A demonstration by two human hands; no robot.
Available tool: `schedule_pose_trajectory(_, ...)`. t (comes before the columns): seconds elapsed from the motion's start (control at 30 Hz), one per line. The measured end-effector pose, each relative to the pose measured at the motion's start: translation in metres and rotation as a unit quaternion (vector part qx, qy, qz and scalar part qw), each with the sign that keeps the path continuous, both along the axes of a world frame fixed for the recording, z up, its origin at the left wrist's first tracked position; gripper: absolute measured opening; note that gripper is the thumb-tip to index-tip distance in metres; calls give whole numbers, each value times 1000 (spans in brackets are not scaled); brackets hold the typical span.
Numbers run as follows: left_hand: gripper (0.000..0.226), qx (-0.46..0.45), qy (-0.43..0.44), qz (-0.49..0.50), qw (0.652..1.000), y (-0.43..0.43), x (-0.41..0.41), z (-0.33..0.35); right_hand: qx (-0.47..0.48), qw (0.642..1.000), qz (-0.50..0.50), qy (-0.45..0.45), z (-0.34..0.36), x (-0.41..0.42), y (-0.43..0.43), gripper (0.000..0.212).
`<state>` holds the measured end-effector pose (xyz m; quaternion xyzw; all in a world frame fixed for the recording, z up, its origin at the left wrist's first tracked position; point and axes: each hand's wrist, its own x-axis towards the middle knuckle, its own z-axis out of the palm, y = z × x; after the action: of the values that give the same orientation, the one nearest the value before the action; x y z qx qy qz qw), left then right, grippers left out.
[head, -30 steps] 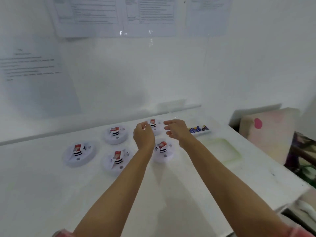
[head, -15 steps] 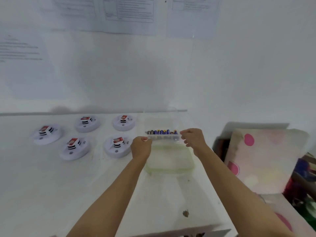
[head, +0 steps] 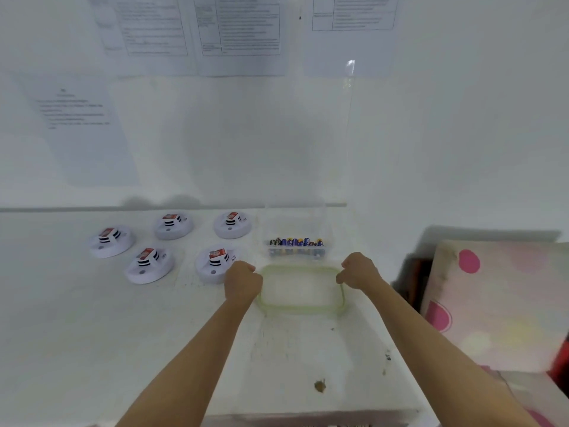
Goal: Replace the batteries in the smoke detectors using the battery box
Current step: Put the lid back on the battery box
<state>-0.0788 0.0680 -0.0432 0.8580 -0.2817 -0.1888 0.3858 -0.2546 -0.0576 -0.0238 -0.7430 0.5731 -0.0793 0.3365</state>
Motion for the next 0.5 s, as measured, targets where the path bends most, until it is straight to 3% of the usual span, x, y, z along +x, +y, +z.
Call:
schedule_pose_trajectory(0.07, 17, 6, 5, -1, 1000, 0, 5, -1, 11, 1000, -4, -2, 2, -2, -1, 18)
schedule_pose_trajectory(0.17, 39, 16, 0, 7, 1000, -3, 11, 0, 14, 999, -29, -14, 6, -5, -3, 35)
schedule_pose_trajectory(0.23, 42, 24, -2, 0, 1000, -3, 12, 1, 18, 999, -38, -23, 7, -6, -5, 41)
schedule_pose_trajectory(0.37, 37, 30, 6, -15, 999, -3, 15, 5, 76, 993, -28, -85, 8, -10, -12, 31)
schedule_pose_trajectory(0.5, 31, 21, 79, -18, 997, -1, 21, 17, 144, 985, 6, -96, 26, -14, -12, 20)
